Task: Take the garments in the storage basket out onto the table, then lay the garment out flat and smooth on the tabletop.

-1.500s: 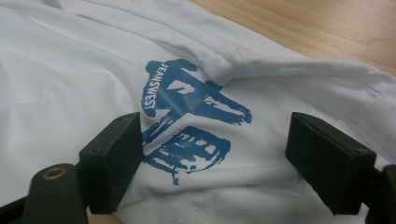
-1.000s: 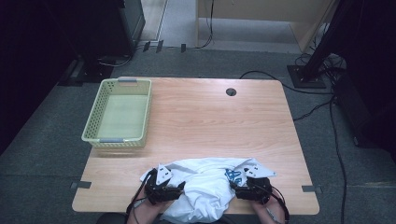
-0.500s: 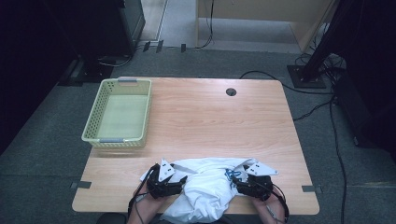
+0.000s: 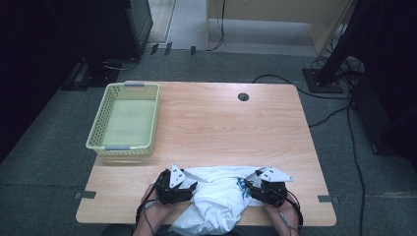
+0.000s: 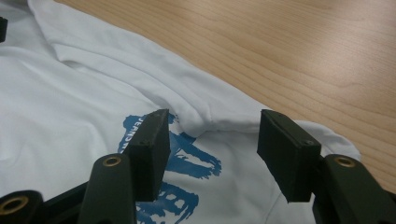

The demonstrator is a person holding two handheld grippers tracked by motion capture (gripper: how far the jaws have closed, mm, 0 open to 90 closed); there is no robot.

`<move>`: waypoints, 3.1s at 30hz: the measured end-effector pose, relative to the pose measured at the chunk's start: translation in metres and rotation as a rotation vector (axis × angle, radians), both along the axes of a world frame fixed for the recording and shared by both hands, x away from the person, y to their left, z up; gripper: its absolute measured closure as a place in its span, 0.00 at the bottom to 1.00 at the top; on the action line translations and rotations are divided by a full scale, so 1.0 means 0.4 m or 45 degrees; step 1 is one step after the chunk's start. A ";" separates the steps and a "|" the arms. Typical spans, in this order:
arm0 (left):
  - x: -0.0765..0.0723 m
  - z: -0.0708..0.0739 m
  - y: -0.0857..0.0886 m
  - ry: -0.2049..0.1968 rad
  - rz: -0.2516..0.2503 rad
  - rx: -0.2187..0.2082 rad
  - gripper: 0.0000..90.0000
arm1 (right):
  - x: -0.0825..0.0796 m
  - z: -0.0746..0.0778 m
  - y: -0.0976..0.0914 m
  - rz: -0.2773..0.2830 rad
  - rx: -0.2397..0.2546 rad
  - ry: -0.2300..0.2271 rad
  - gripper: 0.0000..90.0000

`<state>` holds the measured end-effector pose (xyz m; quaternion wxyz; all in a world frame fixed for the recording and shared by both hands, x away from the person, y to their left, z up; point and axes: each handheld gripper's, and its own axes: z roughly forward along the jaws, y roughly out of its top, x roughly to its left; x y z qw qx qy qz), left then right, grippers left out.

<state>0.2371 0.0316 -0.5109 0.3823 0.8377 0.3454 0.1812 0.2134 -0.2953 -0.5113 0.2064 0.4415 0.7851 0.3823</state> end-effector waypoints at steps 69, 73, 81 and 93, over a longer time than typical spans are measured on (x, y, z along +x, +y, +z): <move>0.121 0.015 -0.039 0.106 -0.091 0.082 0.96 | 0.093 -0.003 -0.049 0.086 -0.050 0.078 1.00; 0.123 0.037 -0.032 0.078 -0.085 0.044 0.96 | 0.088 0.014 -0.056 0.074 -0.033 0.044 1.00; 0.135 0.048 -0.022 0.064 -0.070 0.028 0.96 | 0.090 0.014 -0.057 0.056 -0.029 0.036 1.00; 0.189 0.076 -0.019 0.038 -0.057 0.025 0.96 | 0.137 0.045 -0.049 0.035 -0.034 -0.036 1.00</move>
